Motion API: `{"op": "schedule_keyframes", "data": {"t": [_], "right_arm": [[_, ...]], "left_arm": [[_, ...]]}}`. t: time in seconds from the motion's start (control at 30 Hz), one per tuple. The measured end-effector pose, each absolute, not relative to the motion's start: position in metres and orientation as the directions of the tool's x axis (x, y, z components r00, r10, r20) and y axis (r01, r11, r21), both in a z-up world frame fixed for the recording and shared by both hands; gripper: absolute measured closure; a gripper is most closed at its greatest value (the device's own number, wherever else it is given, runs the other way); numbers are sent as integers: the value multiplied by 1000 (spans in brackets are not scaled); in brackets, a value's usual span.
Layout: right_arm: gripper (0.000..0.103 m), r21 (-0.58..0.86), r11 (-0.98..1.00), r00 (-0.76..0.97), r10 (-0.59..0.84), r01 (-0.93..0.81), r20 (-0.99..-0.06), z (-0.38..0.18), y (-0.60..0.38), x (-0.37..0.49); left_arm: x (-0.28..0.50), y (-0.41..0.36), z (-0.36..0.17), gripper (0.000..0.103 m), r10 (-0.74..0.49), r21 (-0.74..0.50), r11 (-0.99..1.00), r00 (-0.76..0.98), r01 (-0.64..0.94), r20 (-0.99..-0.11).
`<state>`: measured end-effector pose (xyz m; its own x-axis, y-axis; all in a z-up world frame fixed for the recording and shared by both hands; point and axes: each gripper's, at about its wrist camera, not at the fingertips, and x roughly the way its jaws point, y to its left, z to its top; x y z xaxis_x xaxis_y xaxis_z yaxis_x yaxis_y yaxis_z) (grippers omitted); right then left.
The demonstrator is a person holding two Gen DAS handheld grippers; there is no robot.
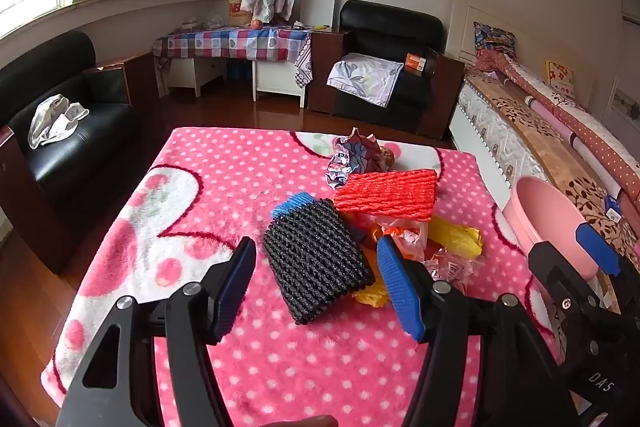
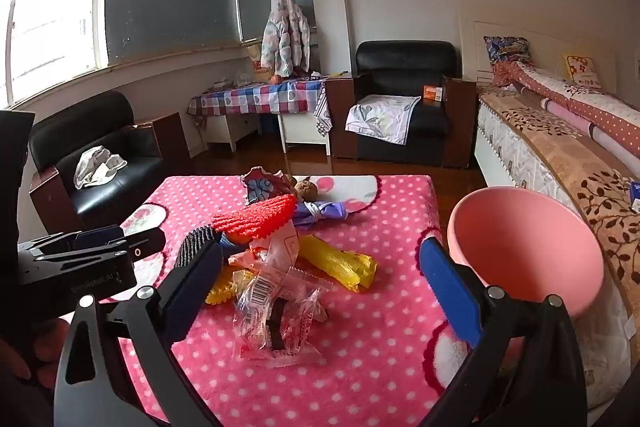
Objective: Collect trash
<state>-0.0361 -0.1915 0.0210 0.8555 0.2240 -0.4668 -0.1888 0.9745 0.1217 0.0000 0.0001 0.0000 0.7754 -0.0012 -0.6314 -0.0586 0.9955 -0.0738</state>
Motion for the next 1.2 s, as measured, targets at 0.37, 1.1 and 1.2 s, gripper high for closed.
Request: {"op": "schedule_keyframes", "data": {"t": [0.37,1.1,1.2], "right_arm": [[4,142,974,859,221,-174,-462,30,-196,-39],[4,157,975,868,211,-156,-450,24,-200,-38],[4,156,975,868,211,-156,-450,25,-200,-38]], "left_arm": [[0,1,0,40,4,-72,995,778,-63,-628],[-4,0,2,40,9,-72,995,778,-70,-628],[-4,0,2,40,10,-71,995,779,-70,-627]]}}
